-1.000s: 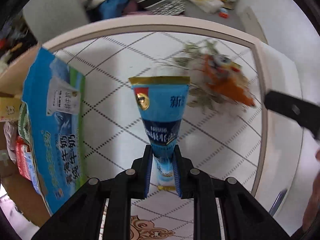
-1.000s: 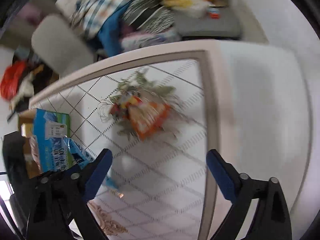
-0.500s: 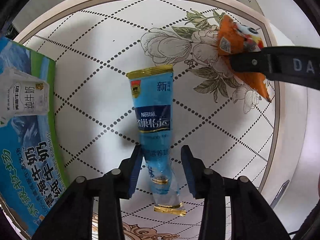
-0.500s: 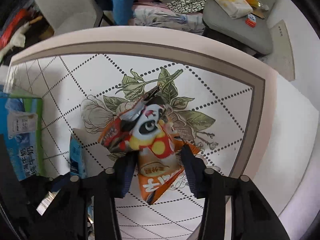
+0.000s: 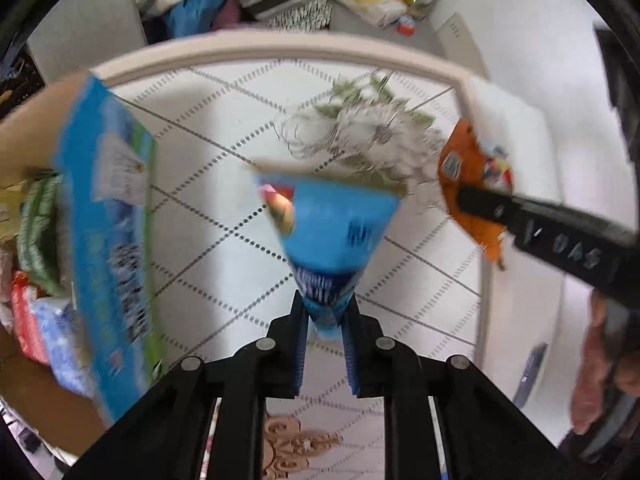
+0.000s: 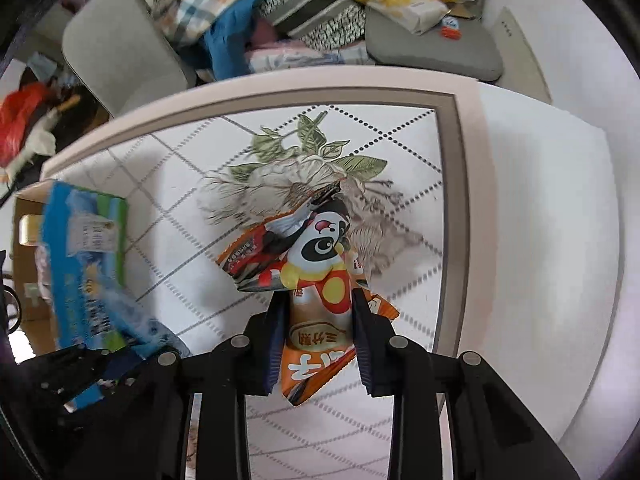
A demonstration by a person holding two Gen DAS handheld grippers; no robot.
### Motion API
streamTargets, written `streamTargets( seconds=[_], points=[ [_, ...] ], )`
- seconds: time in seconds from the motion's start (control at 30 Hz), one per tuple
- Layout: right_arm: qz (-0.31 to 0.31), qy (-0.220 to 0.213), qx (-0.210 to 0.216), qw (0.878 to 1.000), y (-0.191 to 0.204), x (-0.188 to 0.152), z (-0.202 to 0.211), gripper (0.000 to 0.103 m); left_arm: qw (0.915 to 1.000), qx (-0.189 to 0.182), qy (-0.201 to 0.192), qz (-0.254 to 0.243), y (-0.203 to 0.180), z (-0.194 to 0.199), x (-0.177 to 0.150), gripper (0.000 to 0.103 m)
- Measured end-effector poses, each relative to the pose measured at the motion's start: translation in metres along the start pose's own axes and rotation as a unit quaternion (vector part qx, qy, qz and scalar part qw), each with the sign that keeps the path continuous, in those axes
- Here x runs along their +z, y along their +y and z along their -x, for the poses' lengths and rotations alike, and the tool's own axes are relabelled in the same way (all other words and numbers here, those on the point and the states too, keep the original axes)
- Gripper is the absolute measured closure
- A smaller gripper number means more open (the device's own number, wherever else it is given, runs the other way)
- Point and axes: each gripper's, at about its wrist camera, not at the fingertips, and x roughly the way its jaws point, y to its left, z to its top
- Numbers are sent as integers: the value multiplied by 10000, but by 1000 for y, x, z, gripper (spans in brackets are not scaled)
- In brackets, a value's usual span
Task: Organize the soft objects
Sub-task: 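Carry the pouch and panda bag over the box and open both tools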
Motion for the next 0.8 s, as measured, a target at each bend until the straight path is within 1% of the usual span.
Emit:
streamTargets(
  seconds=[0.1, 0.17, 0.2, 0.33, 0.43, 0.53, 0.6, 0.7, 0.8],
  points=[
    [-70, -171, 144, 9997, 9, -20, 24, 71, 9995, -155, -244, -97, 8, 40, -13, 90],
    [-70, -313, 199, 9993, 23, -34, 43, 71, 9989, -219, -387, -171, 8, 62, -17, 90],
    [-86, -369, 260, 9989, 33, -39, 50, 71, 9981, -274, -515, -189, 13, 80, -20, 90],
    [-110, -627, 490, 9968, 75, -64, 88, 71, 9952, -396, -831, -328, 36, 134, -38, 90],
    [-111, -873, 562, 9945, 113, -81, 119, 71, 9923, -441, -1044, -491, 52, 167, -48, 90],
    [-79, -1059, 548, 9928, 152, -95, 137, 71, 9901, -418, -1200, -603, 75, 193, -59, 90],
    [-37, -1090, 570, 9924, 178, -102, 141, 71, 9891, -384, -1281, -609, 92, 206, -64, 90],
    [-18, -1007, 656, 9927, 216, -114, 137, 71, 9891, -359, -1322, -541, 125, 224, -72, 90],
    [12, -812, 810, 9934, 250, -122, 121, 71, 9898, -127, -1349, -441, 161, 239, -81, 90]
  ],
)
